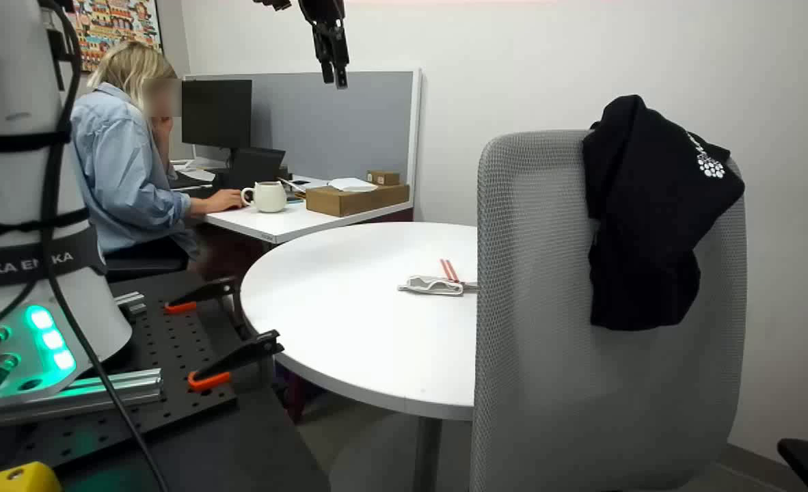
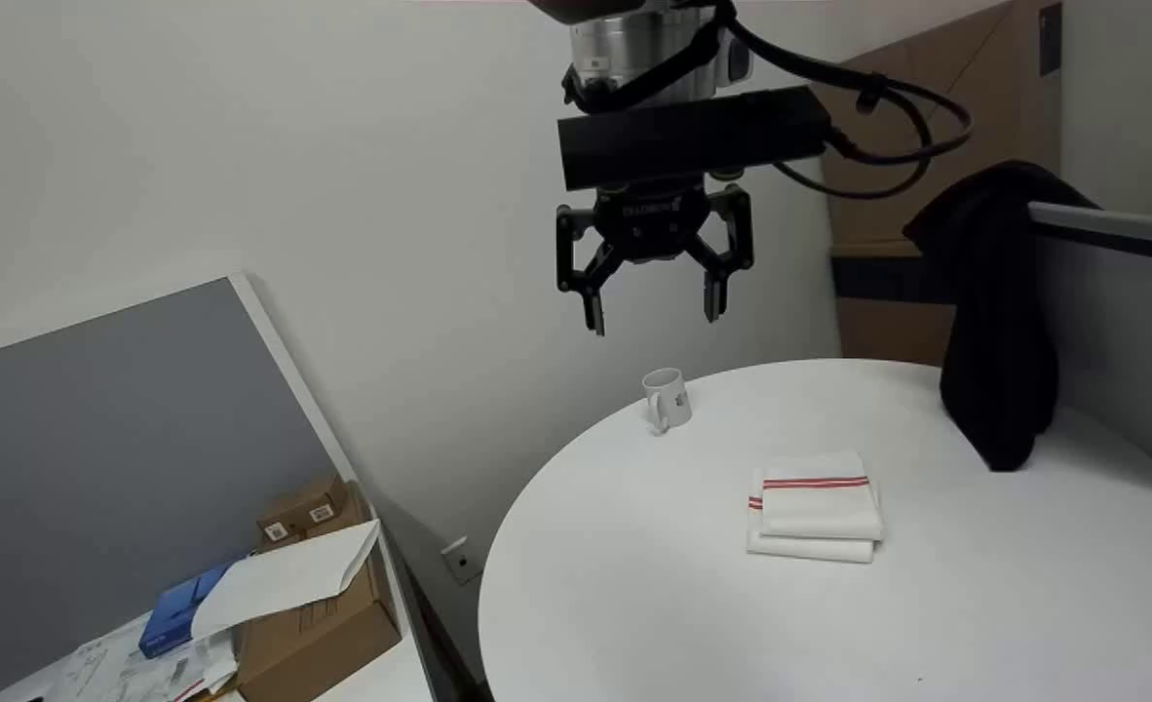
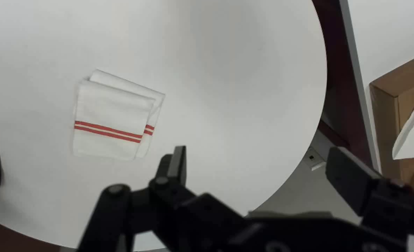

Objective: Unfold the white and red towel

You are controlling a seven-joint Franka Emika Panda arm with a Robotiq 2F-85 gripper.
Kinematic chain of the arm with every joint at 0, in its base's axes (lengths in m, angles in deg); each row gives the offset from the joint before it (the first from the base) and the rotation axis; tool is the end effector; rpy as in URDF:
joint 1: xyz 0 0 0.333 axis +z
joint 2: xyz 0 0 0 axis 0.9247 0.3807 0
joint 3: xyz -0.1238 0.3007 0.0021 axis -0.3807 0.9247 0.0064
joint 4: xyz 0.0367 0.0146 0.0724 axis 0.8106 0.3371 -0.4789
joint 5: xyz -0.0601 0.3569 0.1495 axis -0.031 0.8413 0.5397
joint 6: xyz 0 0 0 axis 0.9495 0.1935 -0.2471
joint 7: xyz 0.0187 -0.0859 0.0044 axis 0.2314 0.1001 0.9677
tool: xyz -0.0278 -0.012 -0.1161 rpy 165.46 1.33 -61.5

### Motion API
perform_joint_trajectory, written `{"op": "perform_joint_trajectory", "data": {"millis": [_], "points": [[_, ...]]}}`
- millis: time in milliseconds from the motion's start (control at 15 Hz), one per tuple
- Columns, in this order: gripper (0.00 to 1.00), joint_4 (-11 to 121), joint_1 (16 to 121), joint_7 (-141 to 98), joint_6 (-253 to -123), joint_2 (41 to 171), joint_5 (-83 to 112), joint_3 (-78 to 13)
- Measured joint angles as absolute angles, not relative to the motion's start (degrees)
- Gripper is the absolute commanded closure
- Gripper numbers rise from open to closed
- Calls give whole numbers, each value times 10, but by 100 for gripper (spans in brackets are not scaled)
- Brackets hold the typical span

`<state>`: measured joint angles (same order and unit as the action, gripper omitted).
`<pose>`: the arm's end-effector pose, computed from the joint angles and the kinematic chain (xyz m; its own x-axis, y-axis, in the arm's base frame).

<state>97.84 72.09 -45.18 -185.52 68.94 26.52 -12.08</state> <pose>0.4321 0.1786 0.4866 0.9431 -0.2322 0.2380 -0.1937 -0.9655 -0.1743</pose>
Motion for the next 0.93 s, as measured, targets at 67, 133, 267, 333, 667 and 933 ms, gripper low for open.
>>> {"op": "perform_joint_trajectory", "data": {"millis": [67,133,267,333,667,933], "points": [[0,978,721,-452,-1855,689,265,-121],[0,978,721,-452,-1855,689,265,-121],[0,978,721,-452,-1855,689,265,-121],[0,979,721,-452,-1856,689,264,-122],[0,972,732,-424,-1804,694,282,-147],[0,918,729,-385,-1680,735,276,-173]]}}
